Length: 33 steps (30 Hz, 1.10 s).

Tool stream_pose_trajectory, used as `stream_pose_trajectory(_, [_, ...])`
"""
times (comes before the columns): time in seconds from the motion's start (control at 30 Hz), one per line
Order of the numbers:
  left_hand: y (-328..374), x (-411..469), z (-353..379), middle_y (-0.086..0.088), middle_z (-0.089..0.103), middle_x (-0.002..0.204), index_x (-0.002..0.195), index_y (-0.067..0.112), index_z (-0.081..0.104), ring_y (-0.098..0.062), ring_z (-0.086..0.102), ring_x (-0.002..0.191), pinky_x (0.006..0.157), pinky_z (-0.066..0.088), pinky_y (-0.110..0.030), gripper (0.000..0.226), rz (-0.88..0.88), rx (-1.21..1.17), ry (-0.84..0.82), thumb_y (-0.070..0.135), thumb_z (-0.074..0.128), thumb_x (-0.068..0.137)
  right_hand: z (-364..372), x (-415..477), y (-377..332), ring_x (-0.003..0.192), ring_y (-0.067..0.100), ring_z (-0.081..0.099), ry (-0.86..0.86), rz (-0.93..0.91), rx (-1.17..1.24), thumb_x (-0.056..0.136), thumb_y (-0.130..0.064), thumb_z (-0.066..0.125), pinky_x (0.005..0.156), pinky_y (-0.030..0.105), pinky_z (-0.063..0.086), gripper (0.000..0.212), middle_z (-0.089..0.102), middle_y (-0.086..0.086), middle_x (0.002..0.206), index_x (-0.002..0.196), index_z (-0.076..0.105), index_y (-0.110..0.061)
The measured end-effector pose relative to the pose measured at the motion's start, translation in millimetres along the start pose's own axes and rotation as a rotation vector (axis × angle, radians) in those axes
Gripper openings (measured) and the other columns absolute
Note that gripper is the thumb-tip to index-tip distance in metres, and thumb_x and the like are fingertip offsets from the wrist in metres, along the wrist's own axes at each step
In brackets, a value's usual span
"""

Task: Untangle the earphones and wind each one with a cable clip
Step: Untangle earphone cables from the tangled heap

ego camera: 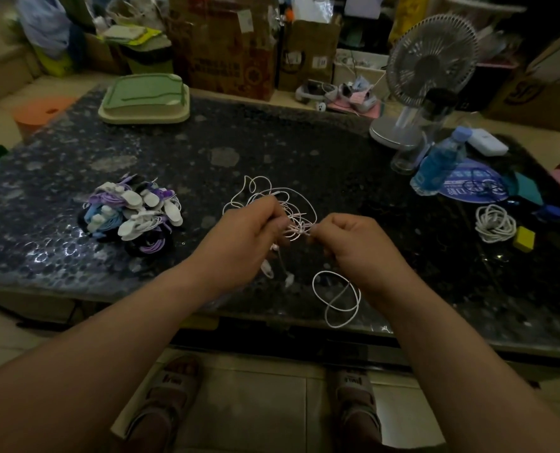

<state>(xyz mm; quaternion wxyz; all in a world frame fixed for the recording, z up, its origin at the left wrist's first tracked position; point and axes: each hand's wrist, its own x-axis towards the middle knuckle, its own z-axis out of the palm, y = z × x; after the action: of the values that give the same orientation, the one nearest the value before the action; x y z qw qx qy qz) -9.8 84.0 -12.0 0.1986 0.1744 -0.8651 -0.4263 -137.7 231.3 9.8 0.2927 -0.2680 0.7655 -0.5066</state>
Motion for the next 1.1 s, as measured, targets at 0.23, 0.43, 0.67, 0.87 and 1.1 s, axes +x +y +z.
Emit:
stream_pose_trajectory(0.23, [7, 8, -13, -0.001, 0.068, 0.079, 0.089, 0.011, 0.054, -0.011, 0.067, 0.073, 0.074, 0.059, -0.03, 0.024, -0.138, -0.362, 0.128, 0.015, 0.044, 0.11, -8, -3, 1, 0.057, 0.019, 0.05, 0.057, 0.037, -0.09, 0.09, -0.016, 0.066, 0.055, 0.029, 0.041, 0.023, 0.055, 0.004, 0.059, 0.069, 0.068, -0.007])
stream_pose_trajectory(0.43, [-3, 4, -15, 0.012, 0.045, 0.054, 0.064, 0.021, 0.049, 0.0, 0.044, 0.045, 0.051, 0.036, -0.023, 0.044, -0.211, 0.116, -0.107, 0.038, 0.062, 0.102, -13, -1, -1, 0.048, 0.009, 0.053, 0.216, 0.038, 0.071, 0.094, -0.018, 0.064, 0.051, 0.026, 0.042, 0.025, 0.06, -0.003, 0.055, 0.071, 0.068, -0.012])
stream_pose_trajectory(0.67, [3, 1, 3, 0.015, 0.054, 0.141, 0.137, 0.03, 0.057, -0.004, 0.048, 0.131, 0.11, 0.04, -0.03, 0.049, -0.017, 0.081, -0.027, 0.032, 0.049, 0.089, -1, -6, -7, 0.059, 0.016, 0.05, 0.122, -0.109, -0.009, 0.098, -0.027, 0.066, 0.056, 0.031, 0.041, 0.027, 0.059, 0.004, 0.064, 0.075, 0.076, -0.017])
stream_pose_trajectory(0.87, [8, 3, 13, 0.0, 0.072, 0.085, 0.098, 0.028, 0.068, -0.019, 0.069, 0.075, 0.072, 0.058, -0.051, 0.013, 0.014, -0.013, -0.014, 0.026, 0.058, 0.106, 0, -6, -7, 0.057, 0.014, 0.045, 0.14, -0.117, 0.063, 0.101, -0.032, 0.063, 0.053, 0.028, 0.037, 0.033, 0.053, 0.0, 0.063, 0.079, 0.074, -0.011])
stream_pose_trajectory(1.1, [11, 5, 12, -0.001, 0.067, 0.07, 0.104, 0.014, 0.066, -0.024, 0.053, 0.062, 0.053, 0.043, -0.036, 0.023, -0.165, -0.354, 0.047, 0.028, 0.049, 0.11, -13, -2, -9, 0.051, 0.01, 0.049, 0.202, 0.092, 0.291, 0.1, -0.017, 0.058, 0.044, 0.022, 0.04, 0.019, 0.062, 0.001, 0.066, 0.093, 0.073, -0.007])
